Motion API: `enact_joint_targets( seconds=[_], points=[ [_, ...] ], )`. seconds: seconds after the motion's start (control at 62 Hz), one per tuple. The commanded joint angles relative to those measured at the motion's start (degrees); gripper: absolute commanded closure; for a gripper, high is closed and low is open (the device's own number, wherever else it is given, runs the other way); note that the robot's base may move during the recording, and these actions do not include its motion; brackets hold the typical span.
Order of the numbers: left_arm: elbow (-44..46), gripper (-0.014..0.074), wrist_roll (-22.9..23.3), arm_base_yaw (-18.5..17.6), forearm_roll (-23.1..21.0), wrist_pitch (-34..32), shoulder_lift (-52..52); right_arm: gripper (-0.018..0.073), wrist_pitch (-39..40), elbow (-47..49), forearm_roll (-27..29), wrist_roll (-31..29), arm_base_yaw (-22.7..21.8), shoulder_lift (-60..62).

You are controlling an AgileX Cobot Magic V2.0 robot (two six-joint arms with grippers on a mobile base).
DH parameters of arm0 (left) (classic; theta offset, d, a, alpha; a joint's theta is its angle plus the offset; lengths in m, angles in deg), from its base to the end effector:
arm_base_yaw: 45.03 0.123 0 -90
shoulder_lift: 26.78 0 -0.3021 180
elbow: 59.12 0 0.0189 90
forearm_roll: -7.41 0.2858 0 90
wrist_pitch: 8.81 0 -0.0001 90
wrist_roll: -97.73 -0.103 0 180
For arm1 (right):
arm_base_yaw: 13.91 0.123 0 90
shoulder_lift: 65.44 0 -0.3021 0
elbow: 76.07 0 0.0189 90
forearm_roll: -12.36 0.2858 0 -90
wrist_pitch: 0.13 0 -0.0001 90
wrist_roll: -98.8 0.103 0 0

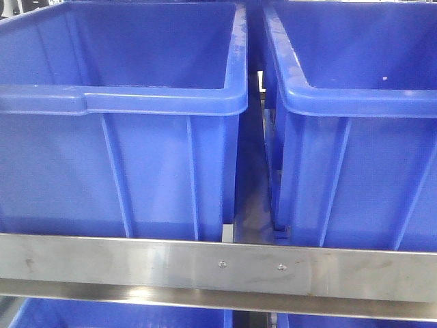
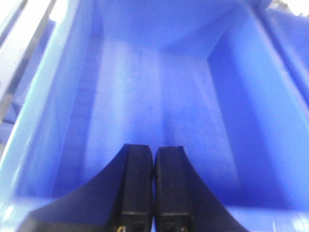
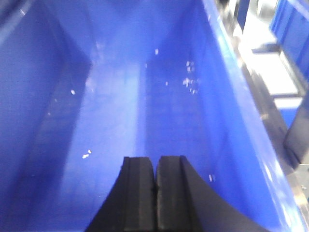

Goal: Sort and place red and blue blocks on shelf

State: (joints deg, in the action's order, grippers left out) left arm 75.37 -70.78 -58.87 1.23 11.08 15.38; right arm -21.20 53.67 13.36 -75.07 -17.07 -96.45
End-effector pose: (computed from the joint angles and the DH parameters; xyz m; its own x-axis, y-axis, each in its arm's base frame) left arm 0.1535 -0.0417 0.3253 -0.3592 -0.2176 -0.9075 0.1740 0.9398 -0.2942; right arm 0.1211 -0.0060 0.3186 -0.2057 0.1345 -0.9693 0.0749 0.9898 0.1215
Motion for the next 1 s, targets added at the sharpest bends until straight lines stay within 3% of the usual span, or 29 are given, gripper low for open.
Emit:
enact_joint_targets(
  seconds=[0.0, 0.983],
  points=[
    [-0.2, 0.0463, 0.1, -0.4, -0.6, -5.9, -2.6, 0.0494, 3.9, 1.1, -0.3, -0.4, -0.2, 1.1],
    [-1.6, 0.0463, 0.1, -0.4, -0.6, -6.8, -3.4, 0.0494, 4.3, 1.1, -0.2, -0.4, -0.2, 1.4]
  ],
)
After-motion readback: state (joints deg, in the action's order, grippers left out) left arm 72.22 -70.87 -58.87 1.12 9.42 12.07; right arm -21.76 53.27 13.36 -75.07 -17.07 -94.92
